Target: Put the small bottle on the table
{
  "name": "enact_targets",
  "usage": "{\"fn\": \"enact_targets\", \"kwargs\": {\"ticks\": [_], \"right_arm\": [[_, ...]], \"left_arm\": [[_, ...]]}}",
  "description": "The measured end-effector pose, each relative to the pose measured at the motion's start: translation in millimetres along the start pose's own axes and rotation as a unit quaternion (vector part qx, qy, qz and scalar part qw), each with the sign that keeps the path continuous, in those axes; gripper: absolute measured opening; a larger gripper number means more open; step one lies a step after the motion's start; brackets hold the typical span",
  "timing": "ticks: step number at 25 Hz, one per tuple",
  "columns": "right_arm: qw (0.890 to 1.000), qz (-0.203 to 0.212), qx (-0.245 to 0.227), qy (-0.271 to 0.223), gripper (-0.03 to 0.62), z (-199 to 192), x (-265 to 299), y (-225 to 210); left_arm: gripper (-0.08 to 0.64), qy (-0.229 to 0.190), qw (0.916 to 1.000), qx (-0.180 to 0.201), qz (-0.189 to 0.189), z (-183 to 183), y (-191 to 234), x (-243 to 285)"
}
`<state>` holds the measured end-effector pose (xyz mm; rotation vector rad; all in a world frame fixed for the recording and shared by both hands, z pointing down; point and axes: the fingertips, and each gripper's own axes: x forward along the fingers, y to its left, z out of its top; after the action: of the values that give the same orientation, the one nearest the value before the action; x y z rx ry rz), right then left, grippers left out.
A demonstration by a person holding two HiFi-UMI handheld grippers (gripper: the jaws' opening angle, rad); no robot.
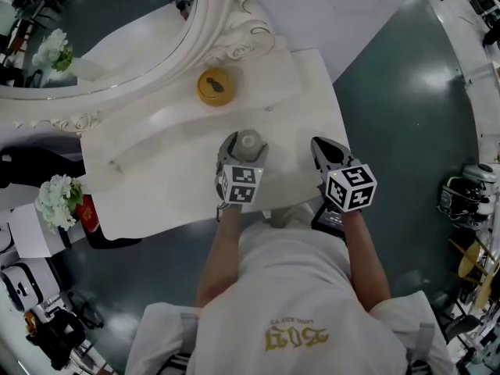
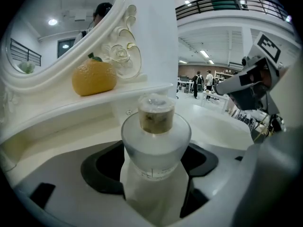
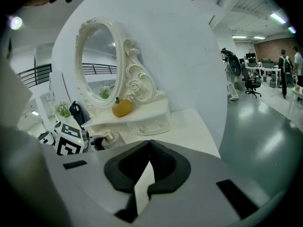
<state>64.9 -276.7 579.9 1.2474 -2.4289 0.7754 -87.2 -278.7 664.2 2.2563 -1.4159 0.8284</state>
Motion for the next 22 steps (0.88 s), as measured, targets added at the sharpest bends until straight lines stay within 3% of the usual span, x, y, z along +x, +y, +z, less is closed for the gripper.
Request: {"fn": "enact_targets", "kwargs": {"ticks": [6, 10, 14, 17, 19, 22], "right_arm": [[1.000, 0.008, -0.012, -0.012, 0.012, 5, -10, 15], [0.999, 0.015, -0.022, -0.023, 0.012, 8, -18, 30], [0.999, 0.020, -0.027, -0.035, 0.012, 8, -27, 47], [0.998, 0.022, -0.038, -0.049, 0.012, 9, -35, 62], [0.997, 0.023, -0.043, -0.060, 0.012, 12, -41, 71], [0.996, 0.021, -0.046, -0.076, 0.012, 16, -51, 77]], "left_arm": [[0.385, -0.004, 0.9996, -0.027, -0.003, -7, 3, -25], [0.376, -0.030, 0.9991, -0.031, 0.004, -6, 9, -53], [0.314, -0.076, 0.9956, -0.055, 0.002, 2, 9, -84], [0.250, -0.125, 0.9888, -0.081, 0.003, 27, 12, -115], [0.185, -0.149, 0.9855, -0.080, 0.008, 43, 14, -134], [0.151, -0.177, 0.9810, -0.079, 0.013, 57, 15, -154]]}}
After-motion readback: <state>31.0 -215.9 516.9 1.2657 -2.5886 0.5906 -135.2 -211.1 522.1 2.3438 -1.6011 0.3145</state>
